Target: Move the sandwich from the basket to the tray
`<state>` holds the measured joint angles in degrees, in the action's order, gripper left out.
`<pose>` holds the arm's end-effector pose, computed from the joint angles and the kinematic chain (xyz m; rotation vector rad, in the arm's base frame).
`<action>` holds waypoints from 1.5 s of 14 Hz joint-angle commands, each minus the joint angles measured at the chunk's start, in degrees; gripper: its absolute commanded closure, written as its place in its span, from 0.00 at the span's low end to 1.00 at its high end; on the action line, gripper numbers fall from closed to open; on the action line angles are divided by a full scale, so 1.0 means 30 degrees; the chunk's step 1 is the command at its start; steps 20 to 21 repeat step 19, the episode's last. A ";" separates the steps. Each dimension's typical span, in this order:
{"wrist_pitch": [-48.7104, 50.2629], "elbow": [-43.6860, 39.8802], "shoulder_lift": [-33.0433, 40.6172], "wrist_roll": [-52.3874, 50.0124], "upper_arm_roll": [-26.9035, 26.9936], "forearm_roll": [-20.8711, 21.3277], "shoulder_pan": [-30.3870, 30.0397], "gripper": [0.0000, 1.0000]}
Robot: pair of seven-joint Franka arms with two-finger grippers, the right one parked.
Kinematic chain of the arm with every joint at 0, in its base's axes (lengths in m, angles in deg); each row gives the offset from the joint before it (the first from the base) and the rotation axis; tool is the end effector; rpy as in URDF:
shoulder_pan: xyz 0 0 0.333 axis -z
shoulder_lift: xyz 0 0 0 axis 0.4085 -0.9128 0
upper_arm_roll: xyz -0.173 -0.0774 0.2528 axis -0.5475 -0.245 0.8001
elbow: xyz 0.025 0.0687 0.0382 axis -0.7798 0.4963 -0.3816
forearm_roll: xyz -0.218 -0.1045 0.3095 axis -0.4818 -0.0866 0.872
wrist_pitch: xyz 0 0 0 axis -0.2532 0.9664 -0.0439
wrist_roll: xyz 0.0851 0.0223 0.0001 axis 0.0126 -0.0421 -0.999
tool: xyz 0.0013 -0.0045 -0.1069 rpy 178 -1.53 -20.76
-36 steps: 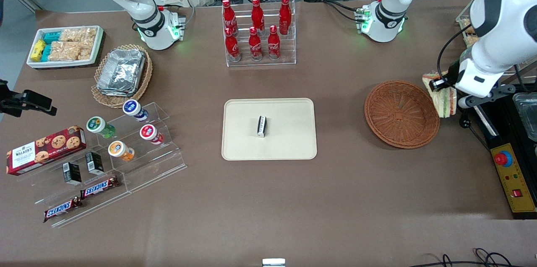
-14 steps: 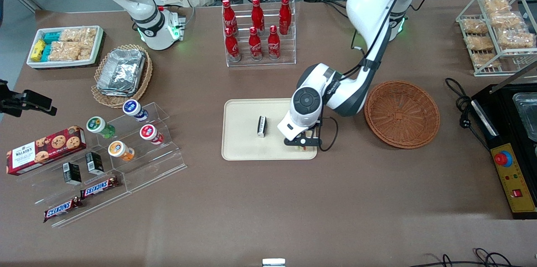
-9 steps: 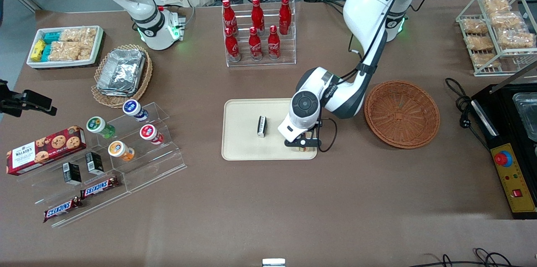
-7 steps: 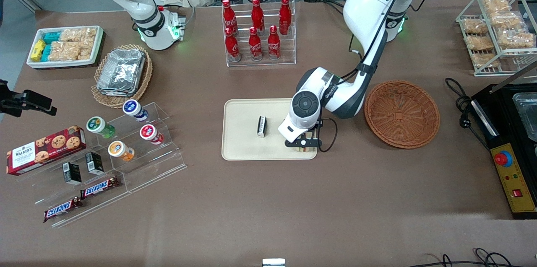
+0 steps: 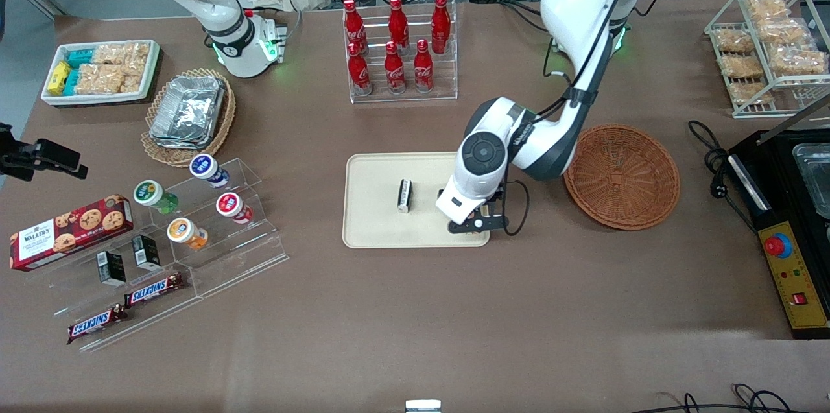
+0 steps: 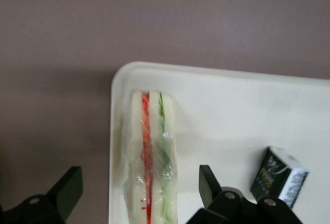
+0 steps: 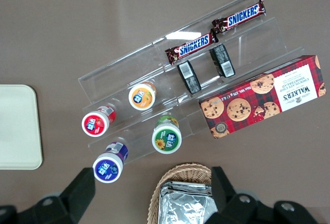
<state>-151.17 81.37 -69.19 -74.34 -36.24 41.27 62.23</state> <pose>0.5579 -0.3990 0.2972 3.1279 0.1686 -0.0863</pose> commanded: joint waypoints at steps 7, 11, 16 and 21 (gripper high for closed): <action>0.5117 0.3877 1.0059 0.4593 0.0141 -0.0069 -0.4847 0.00; 0.6310 0.6437 1.4258 0.9633 0.0228 -0.0127 -0.7546 0.00; 1.1435 0.2526 1.4008 1.4712 0.1342 0.0775 -0.9629 0.00; 1.2499 -0.0147 1.2394 1.4714 0.1254 0.1572 -0.9748 0.00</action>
